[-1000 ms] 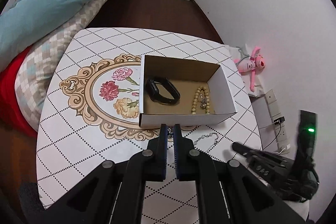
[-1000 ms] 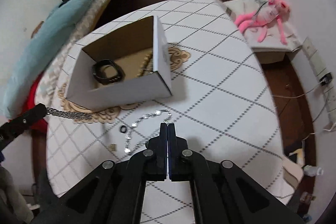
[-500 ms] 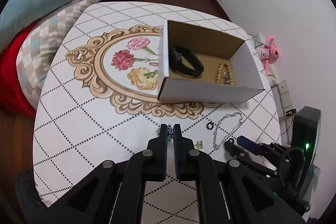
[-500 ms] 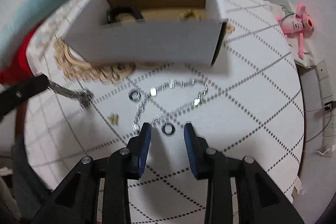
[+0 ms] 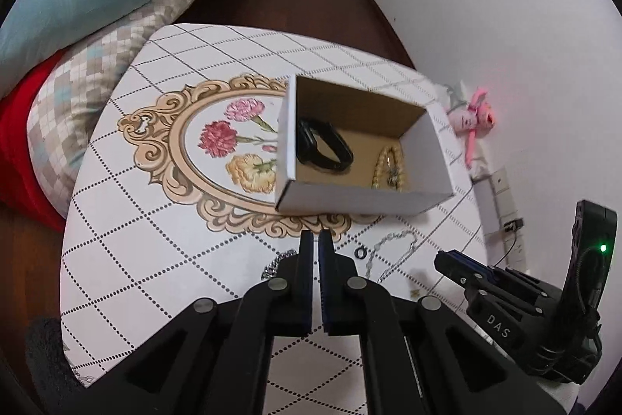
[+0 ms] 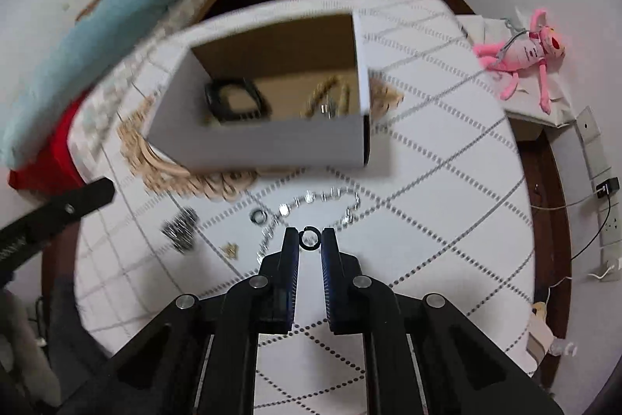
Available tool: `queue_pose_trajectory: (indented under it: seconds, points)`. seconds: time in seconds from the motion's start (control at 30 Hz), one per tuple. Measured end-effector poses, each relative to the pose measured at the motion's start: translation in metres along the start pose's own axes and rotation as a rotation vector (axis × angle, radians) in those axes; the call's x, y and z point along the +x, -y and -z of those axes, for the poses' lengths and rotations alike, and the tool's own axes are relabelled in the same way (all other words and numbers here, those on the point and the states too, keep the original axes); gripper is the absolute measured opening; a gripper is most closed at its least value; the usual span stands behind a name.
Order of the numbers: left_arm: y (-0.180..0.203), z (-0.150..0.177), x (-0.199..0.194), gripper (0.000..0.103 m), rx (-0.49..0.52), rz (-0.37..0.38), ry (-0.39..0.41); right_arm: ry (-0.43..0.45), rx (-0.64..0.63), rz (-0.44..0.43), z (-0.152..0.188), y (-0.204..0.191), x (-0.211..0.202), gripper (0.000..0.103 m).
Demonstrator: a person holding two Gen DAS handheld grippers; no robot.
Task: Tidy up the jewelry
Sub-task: 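Grasp a black ring with the right gripper while the left gripper holds the silver chain, then lower the silver chain into the box with the left gripper while the right gripper drops the black ring in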
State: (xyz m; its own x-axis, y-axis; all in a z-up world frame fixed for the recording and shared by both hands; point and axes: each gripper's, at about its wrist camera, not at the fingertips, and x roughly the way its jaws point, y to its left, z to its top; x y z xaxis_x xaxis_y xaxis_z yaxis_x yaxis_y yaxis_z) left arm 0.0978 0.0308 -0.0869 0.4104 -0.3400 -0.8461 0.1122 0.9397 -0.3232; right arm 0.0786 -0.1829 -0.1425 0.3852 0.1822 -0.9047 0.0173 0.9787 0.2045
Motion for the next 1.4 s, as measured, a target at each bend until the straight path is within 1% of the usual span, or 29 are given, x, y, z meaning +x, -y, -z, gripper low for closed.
queue_pose_trajectory:
  seconds: [0.07, 0.1, 0.13, 0.17, 0.27, 0.3, 0.4, 0.5, 0.53, 0.6, 0.63, 0.67, 0.7, 0.73, 0.83, 0.87, 0.97, 1.13, 1.17, 1.27, 1.4]
  points:
    - [-0.013, 0.006, 0.003, 0.008, -0.046, 0.010, -0.016, 0.011, -0.005, 0.001, -0.006, -0.002, -0.006, 0.012]
    - [-0.021, 0.010, 0.008, 0.012, -0.074, -0.002, -0.037, 0.013, -0.005, 0.001, -0.005, -0.002, -0.007, 0.012]
    - [-0.030, 0.015, 0.015, 0.023, -0.106, -0.016, -0.063, 0.011, -0.001, 0.001, -0.005, 0.000, -0.007, 0.012]
    - [-0.039, 0.021, 0.022, 0.029, -0.140, -0.018, -0.081, 0.008, 0.004, 0.000, -0.007, 0.000, -0.005, 0.012]
    - [-0.057, 0.032, 0.044, 0.030, -0.234, 0.009, -0.137, -0.004, 0.023, -0.002, -0.006, -0.001, 0.004, 0.012]
    - [-0.058, 0.034, 0.052, 0.030, -0.244, 0.025, -0.160, -0.008, 0.027, -0.001, -0.003, 0.000, 0.007, 0.012]
    - [-0.044, 0.037, 0.068, 0.030, -0.195, 0.027, -0.195, -0.022, 0.044, 0.007, 0.000, 0.003, 0.015, 0.012]
    - [-0.027, 0.038, 0.083, 0.033, -0.136, -0.016, -0.214, -0.020, 0.060, 0.023, 0.000, 0.009, 0.020, 0.012]
    - [-0.020, 0.037, 0.082, 0.035, -0.108, -0.036, -0.186, -0.022, 0.069, 0.026, 0.001, 0.011, 0.021, 0.012]
    - [-0.011, 0.035, 0.087, 0.035, -0.070, -0.074, -0.183, -0.023, 0.079, 0.038, 0.001, 0.015, 0.023, 0.012]
    - [-0.006, 0.034, 0.088, 0.035, -0.050, -0.088, -0.168, -0.027, 0.085, 0.042, 0.002, 0.017, 0.025, 0.012]
    - [-0.003, 0.034, 0.090, 0.033, -0.035, -0.094, -0.158, -0.030, 0.088, 0.042, 0.002, 0.017, 0.026, 0.012]
    - [0.000, 0.035, 0.092, 0.029, -0.020, -0.103, -0.148, -0.034, 0.089, 0.047, 0.003, 0.018, 0.028, 0.012]
    - [0.003, 0.037, 0.092, 0.014, 0.005, -0.116, -0.134, -0.036, 0.087, 0.052, 0.004, 0.018, 0.029, 0.012]
    - [0.009, 0.041, 0.093, 0.009, 0.042, -0.101, -0.111, -0.043, 0.089, 0.059, 0.006, 0.019, 0.031, 0.012]
    - [0.010, 0.042, 0.091, 0.007, 0.048, -0.094, -0.102, -0.042, 0.090, 0.059, 0.005, 0.019, 0.031, 0.012]
    - [0.010, 0.040, 0.079, 0.007, 0.056, -0.067, -0.069, -0.035, 0.093, 0.054, 0.005, 0.020, 0.028, 0.012]
    - [0.008, 0.030, 0.045, 0.007, 0.044, -0.011, -0.021, -0.005, 0.096, 0.015, 0.000, 0.018, 0.010, 0.012]
    - [0.008, 0.026, 0.035, 0.007, 0.037, 0.010, -0.009, 0.002, 0.095, 0.005, -0.002, 0.017, 0.005, 0.012]
    - [0.014, 0.014, 0.006, 0.007, 0.026, 0.071, 0.027, 0.026, 0.089, -0.034, -0.010, 0.013, -0.011, 0.012]
    - [0.028, -0.021, -0.019, 0.007, 0.017, 0.155, 0.069, 0.069, 0.086, -0.096, -0.029, 0.007, -0.037, 0.012]
